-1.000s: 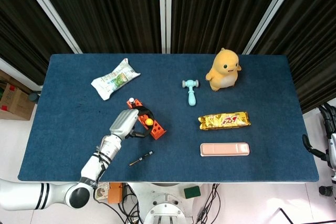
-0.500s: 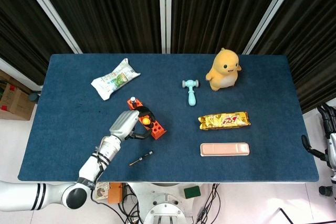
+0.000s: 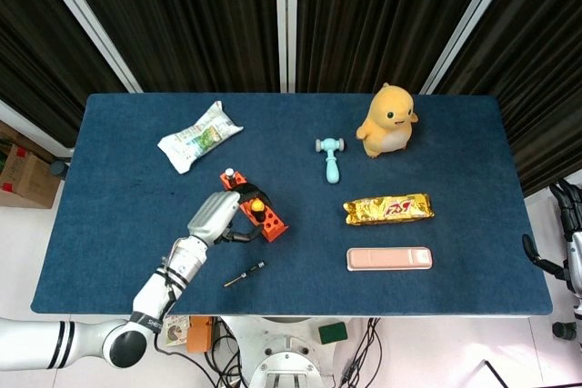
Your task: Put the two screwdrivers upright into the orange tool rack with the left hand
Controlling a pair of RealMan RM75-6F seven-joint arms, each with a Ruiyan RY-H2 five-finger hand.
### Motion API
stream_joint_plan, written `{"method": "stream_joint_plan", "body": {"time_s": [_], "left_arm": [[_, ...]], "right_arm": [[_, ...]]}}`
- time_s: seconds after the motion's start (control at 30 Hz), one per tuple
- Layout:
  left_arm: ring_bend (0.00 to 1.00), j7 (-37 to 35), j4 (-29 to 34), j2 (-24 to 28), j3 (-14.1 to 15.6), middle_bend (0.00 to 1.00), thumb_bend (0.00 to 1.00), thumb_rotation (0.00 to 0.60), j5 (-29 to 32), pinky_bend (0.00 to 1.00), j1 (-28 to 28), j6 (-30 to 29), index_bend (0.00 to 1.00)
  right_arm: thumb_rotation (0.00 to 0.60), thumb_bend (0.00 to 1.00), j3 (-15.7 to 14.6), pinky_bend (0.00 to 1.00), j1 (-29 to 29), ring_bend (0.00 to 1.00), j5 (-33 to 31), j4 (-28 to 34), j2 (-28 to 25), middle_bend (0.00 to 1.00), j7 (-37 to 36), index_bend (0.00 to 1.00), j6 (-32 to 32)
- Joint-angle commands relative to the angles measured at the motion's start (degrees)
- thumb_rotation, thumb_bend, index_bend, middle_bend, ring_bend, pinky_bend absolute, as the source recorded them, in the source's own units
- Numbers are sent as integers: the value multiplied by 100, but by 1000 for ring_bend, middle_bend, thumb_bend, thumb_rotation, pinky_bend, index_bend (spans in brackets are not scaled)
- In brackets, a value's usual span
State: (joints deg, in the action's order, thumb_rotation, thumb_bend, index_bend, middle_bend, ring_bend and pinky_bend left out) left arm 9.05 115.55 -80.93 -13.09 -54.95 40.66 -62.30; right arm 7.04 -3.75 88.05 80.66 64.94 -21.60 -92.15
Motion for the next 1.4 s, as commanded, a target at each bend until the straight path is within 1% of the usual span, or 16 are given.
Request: {"method": "stream_joint_plan", "body": {"time_s": [0.03,0.27,0.37,0.47,0.53,0.63,0.7,0.77,0.83,0.9,0.97,1.03,1.13,1.2,1.4], "left_arm": [[160,51,123,85,14,304,340,600,-93,266,-58,-115,341],[158,65,646,470,-17,278,340,600,-478,266,-294,-510,311],[157,-76,928,753,22,275,340,600,-883,266,-558,-823,299],[158,-122,1026,1065,216,275,340,600,-1366,268,-959,-1286,299],[158,-102,936,1263,398,265,339,600,-1646,271,-1278,-1647,297],[139,-162,528,1448,669,214,312,600,-2067,276,-1720,-2128,273],[116,-161,148,1575,878,168,271,600,-2346,273,-1954,-2326,237],[86,-65,-377,1675,1075,123,220,600,-2634,241,-2235,-2634,184],[48,-29,-983,1657,1258,98,181,598,-2950,198,-2506,-2959,158],[16,34,-1627,1586,1425,74,153,596,-3197,160,-2752,-3220,141],[0,257,-2046,1514,1540,41,106,575,-3229,125,-2941,-3327,115],[0,339,-2189,1492,1624,20,78,551,-3129,119,-3111,-3314,93],[0,246,-2237,1556,1702,14,70,530,-3072,113,-3254,-3235,75],[0,159,-2266,1590,1730,14,71,512,-3054,110,-3317,-3183,73],[0,-122,-2385,1632,1703,14,70,509,-3182,107,-3399,-3100,73]], "right_arm": [[600,357,3,0,6,0,3,-3,3,0,0,0,-16],[600,356,-3,0,12,0,21,-4,13,0,20,0,-39],[600,356,-5,0,15,0,26,1,19,0,40,0,-51],[600,357,-7,0,15,0,26,7,27,0,68,0,-49],[600,357,-9,0,12,0,26,14,35,0,109,0,-44],[600,357,-18,0,13,0,26,38,47,0,191,0,-38],[600,357,-20,0,17,0,25,54,58,0,256,0,-44],[600,357,-24,0,29,0,22,67,69,0,379,0,-62],[600,350,-58,0,33,0,47,47,54,0,580,0,-44],[600,331,-153,0,33,0,51,67,-23,0,909,0,108],[600,312,-205,0,32,0,-39,226,-99,0,1197,0,282],[600,301,-218,0,23,0,-170,409,-149,0,1548,0,432],[600,299,-205,0,-6,0,-345,581,-165,0,1925,0,602],[600,300,-215,0,-29,0,-381,629,-173,0,2030,0,684],[600,301,-221,0,-44,0,-356,676,-126,0,2175,0,681]]}}
